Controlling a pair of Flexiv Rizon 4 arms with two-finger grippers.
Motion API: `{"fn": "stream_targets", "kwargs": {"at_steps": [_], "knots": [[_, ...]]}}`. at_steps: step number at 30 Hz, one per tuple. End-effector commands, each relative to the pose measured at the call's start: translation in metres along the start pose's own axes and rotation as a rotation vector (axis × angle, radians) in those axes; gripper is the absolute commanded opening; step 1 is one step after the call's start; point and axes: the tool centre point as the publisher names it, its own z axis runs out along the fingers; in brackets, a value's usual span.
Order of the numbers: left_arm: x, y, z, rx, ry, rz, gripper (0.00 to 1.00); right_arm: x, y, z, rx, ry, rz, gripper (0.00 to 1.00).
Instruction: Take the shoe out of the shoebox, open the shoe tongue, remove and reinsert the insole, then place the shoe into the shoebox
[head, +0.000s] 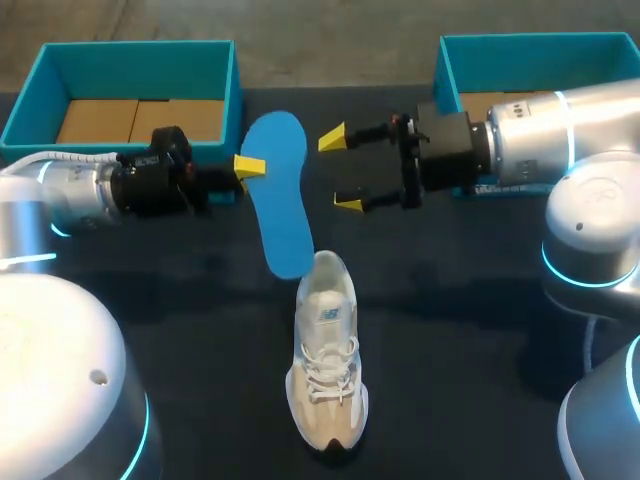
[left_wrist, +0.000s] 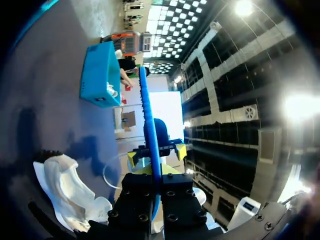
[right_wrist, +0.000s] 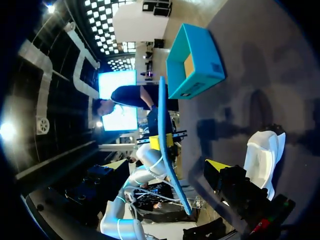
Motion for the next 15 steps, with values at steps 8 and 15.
{"fn": "stream_targets", "kwargs": {"at_steps": [8, 15], "knots": [[0.015, -0.017, -0.008, -0.119, -0.007, 0.46, 0.0, 0.0, 0.0, 0.002, -0.002, -0.002, 0.001, 1.0], [0.022, -0.013, -0.01, -0.122, -0.003, 0.781, 0.0, 0.0, 0.0, 0.002, -0.002, -0.002, 0.001, 1.0]]}}
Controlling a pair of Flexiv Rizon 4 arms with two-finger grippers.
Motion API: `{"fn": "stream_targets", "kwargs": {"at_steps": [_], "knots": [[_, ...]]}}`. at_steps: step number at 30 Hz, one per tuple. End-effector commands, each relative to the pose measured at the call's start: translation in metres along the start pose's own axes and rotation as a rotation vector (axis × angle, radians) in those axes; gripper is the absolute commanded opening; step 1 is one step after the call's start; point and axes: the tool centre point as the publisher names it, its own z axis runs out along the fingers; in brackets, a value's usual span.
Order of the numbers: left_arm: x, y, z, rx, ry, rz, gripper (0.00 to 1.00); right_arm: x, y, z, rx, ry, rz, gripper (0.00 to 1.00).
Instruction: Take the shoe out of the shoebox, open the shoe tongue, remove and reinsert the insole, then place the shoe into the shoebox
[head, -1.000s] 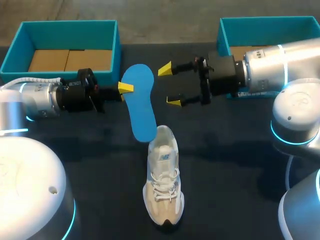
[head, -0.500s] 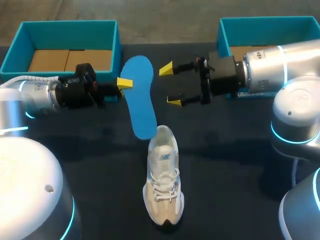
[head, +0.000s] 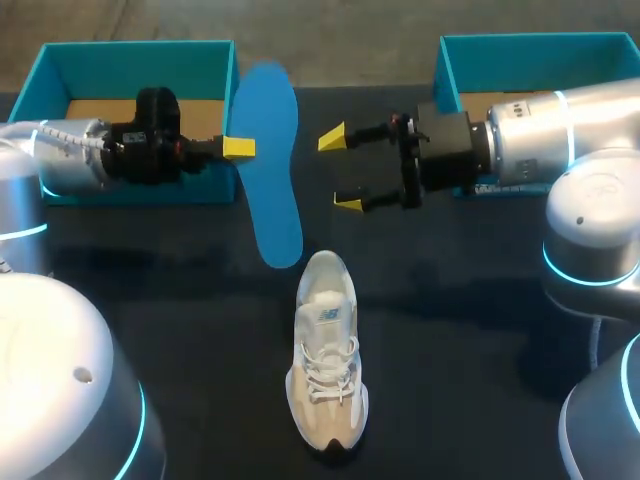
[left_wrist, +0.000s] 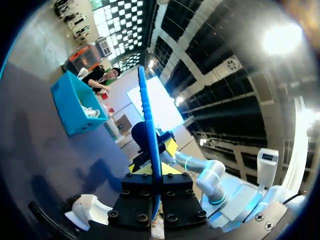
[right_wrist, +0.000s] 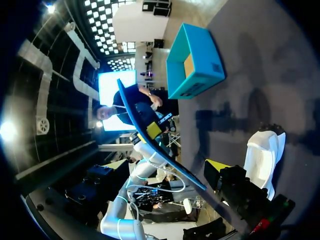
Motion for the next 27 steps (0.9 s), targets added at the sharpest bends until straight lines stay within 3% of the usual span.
{"fn": "stream_targets", "kwargs": {"at_steps": [1, 8, 15, 19, 27], "knots": [[0.011, 0.003, -0.001, -0.017, -0.023, 0.348, 0.0, 0.0, 0.0, 0.002, -0.002, -0.001, 0.0, 1.0], [0.029, 0.0, 0.002, -0.053, -0.035, 0.633, 0.0, 0.0, 0.0, 0.002, -0.002, -0.001, 0.0, 1.0], [0.033, 0.003, 0.003, -0.065, -0.049, 0.891, 0.0, 0.0, 0.0, 0.002, -0.002, -0.001, 0.0, 1.0], [0.029, 0.001, 0.001, -0.099, -0.103, 0.954, 0.0, 0.0, 0.0, 0.002, -0.002, -0.001, 0.0, 1.0], [0.029, 0.001, 0.001, -0.099, -0.103, 0.954, 0.0, 0.0, 0.0, 0.002, -0.002, -0.001, 0.0, 1.0]]}}
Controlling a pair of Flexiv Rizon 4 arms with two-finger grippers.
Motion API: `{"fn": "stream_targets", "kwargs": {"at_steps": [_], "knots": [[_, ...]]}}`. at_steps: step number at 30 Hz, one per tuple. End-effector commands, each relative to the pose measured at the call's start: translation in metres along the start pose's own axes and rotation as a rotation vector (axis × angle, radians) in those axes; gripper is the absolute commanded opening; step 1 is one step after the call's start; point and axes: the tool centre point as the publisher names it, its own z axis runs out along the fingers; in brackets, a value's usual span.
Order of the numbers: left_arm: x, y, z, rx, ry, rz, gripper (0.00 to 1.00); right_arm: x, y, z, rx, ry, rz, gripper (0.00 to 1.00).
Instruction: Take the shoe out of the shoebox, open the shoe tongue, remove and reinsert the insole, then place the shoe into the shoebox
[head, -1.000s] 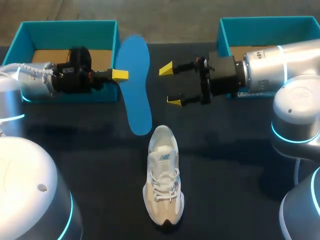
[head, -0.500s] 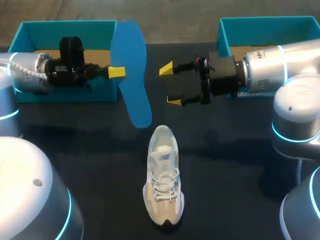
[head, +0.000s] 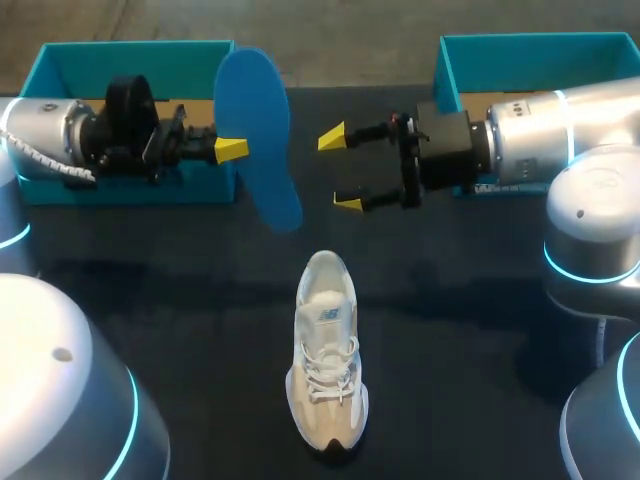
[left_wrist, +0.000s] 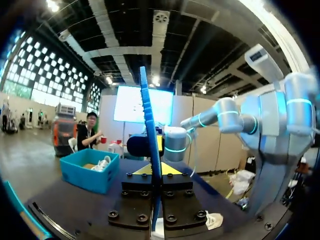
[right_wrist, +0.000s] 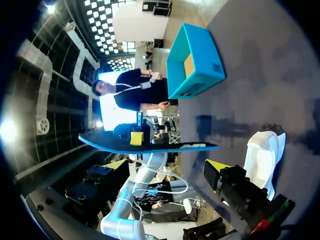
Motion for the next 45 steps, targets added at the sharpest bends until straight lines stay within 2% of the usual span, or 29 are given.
{"fn": "stream_targets", "kwargs": {"at_steps": [1, 7, 14, 16, 17, 19, 27, 30, 35, 45], "knots": [[0.006, -0.004, 0.001, -0.014, -0.022, 0.066, 0.0, 0.0, -0.001, 0.002, -0.003, -0.001, 0.0, 1.0], [0.006, -0.004, 0.001, -0.014, -0.022, 0.066, 0.0, 0.0, -0.001, 0.002, -0.003, -0.001, 0.0, 1.0], [-0.002, -0.009, -0.006, -0.082, -0.05, 0.432, 0.0, 0.0, -0.001, 0.002, -0.003, -0.001, 0.0, 1.0], [-0.002, -0.013, -0.008, -0.075, -0.039, 0.503, 0.0, 0.0, -0.001, 0.002, -0.003, -0.001, 0.0, 1.0], [-0.001, -0.015, -0.008, -0.109, -0.048, 0.593, 0.0, 0.0, -0.001, 0.002, -0.003, -0.001, 0.0, 1.0], [0.0, -0.018, -0.009, -0.086, -0.043, 0.638, 0.0, 0.0, -0.001, 0.002, -0.003, -0.001, 0.0, 1.0], [0.006, -0.022, -0.013, -0.092, -0.058, 0.962, 0.0, 0.0, -0.001, 0.002, -0.003, -0.001, 0.0, 1.0], [0.01, -0.021, -0.012, -0.061, -0.043, 1.029, 0.0, 0.0, -0.001, 0.002, -0.003, -0.001, 0.0, 1.0], [0.012, -0.015, -0.007, -0.1, -0.03, 1.196, 0.0, 0.0, -0.001, 0.002, -0.003, -0.001, 0.0, 1.0], [0.012, -0.018, -0.002, -0.105, 0.033, 1.424, 0.0, 0.0, -0.001, 0.002, -0.003, -0.001, 0.0, 1.0]]}}
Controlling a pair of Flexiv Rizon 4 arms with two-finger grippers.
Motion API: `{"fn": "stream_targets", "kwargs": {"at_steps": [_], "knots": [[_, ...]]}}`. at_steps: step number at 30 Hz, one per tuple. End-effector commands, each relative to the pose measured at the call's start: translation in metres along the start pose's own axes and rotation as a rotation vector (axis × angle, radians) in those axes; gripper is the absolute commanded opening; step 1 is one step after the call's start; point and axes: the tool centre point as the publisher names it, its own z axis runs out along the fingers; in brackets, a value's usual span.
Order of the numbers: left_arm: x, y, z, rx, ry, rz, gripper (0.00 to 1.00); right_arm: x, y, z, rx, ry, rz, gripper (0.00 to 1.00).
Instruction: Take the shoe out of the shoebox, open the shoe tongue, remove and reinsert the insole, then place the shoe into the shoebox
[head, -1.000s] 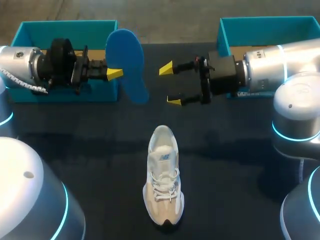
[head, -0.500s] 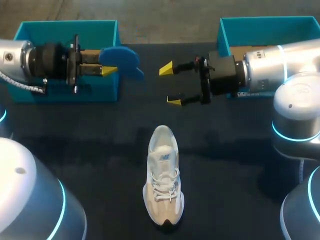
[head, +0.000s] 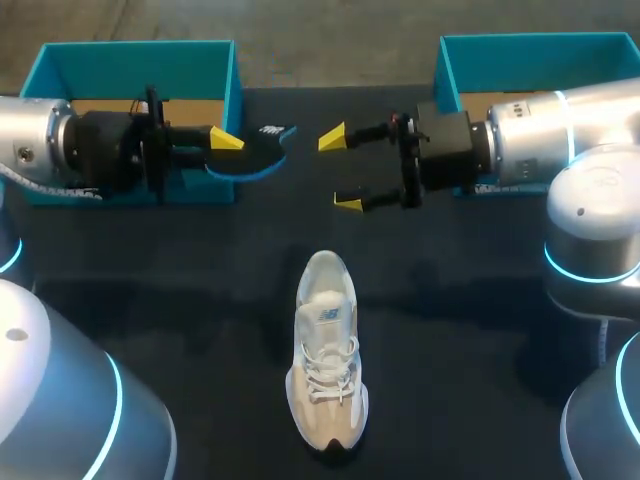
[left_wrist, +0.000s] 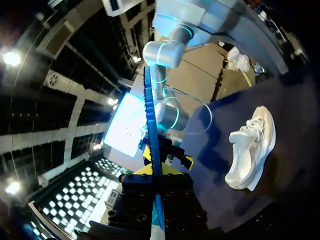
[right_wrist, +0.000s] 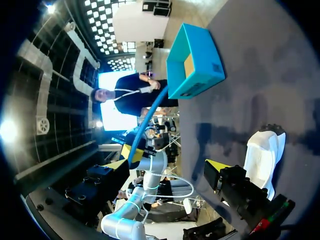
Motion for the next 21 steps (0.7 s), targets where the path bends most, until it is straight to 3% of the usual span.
{"fn": "stream_targets", "kwargs": {"at_steps": [1, 11, 21], "knots": [[-0.002, 0.001, 0.0, 0.003, 0.024, 0.211, 0.0, 0.0, 0.0, 0.002, -0.003, -0.002, 0.001, 1.0], [0.007, 0.003, 0.004, -0.051, 0.032, 0.397, 0.0, 0.0, 0.0, 0.002, -0.003, -0.002, 0.001, 1.0], [0.009, 0.004, 0.004, -0.056, 0.036, 0.394, 0.0, 0.0, 0.0, 0.002, -0.003, -0.002, 0.001, 1.0]]}}
